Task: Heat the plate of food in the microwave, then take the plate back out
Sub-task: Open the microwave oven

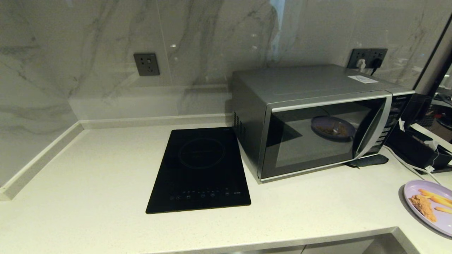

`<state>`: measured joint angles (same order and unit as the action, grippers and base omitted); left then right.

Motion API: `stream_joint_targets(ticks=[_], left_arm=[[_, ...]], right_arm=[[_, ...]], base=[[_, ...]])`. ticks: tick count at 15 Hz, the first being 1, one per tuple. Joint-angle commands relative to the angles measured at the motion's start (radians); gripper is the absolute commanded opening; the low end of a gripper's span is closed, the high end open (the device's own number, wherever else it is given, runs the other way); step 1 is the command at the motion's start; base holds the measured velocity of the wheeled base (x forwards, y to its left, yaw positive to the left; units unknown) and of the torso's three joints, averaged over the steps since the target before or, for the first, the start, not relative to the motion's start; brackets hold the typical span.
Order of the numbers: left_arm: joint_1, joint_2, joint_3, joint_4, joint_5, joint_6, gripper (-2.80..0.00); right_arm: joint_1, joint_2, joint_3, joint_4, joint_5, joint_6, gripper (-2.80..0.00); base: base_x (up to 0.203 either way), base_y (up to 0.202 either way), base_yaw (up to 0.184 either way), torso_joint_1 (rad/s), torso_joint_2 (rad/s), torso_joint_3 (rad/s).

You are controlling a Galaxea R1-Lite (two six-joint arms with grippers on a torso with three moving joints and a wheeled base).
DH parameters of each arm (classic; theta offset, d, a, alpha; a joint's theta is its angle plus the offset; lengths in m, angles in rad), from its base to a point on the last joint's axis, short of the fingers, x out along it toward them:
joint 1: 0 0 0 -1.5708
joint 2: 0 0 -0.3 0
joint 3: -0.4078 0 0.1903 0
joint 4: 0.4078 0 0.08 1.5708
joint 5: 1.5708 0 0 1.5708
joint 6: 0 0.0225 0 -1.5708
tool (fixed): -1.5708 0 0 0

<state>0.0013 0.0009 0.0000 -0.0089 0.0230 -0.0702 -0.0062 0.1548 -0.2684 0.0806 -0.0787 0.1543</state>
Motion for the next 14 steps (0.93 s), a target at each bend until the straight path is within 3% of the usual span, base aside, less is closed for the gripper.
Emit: stream_joint_targets(ticks=[1,4,6,8,10,12,14], left_arm=[[0.0,0.001,0.0,0.0,0.0,0.0,-2.8],[0.0,0.001,0.0,0.0,0.0,-0.001,-2.8],[0.0,0.001,0.0,0.0,0.0,0.0,-2.8],[0.0,0.001,0.0,0.0,0.0,-0.002,-2.8],[0.0,0.001,0.0,0.0,0.0,0.0,-2.8],[0.0,0.001,0.0,0.0,0.0,-0.002,-2.8],[0.0,0.001,0.0,0.0,0.0,0.0,-2.8]], right_arm=[[-0.003,0.237,-0.155,-0.007,-0.002,0.009,-2.8],[-0.005,0.488,-0.397,-0.017,-0.04,0.038,-2.8],[-0.006,0.63,-0.488,-0.019,-0.074,0.045,-2.8],[-0.005,0.746,-0.537,-0.021,-0.151,0.03,-2.8],[0.015,0.801,-0.564,-0.022,-0.241,-0.034,-2.8],[0.051,0.842,-0.576,-0.022,-0.364,-0.067,-2.8],[0.082,0.877,-0.567,-0.033,-0.403,-0.121,-2.8]], base=[[0.0,0.0,0.0,0.0,0.0,0.0],[0.0,0.0,0.0,0.0,0.0,0.0],[0.0,0.0,0.0,0.0,0.0,0.0],[0.0,0.0,0.0,0.0,0.0,0.0],[0.0,0.0,0.0,0.0,0.0,0.0],[0.0,0.0,0.0,0.0,0.0,0.0],[0.0,0.0,0.0,0.0,0.0,0.0]])
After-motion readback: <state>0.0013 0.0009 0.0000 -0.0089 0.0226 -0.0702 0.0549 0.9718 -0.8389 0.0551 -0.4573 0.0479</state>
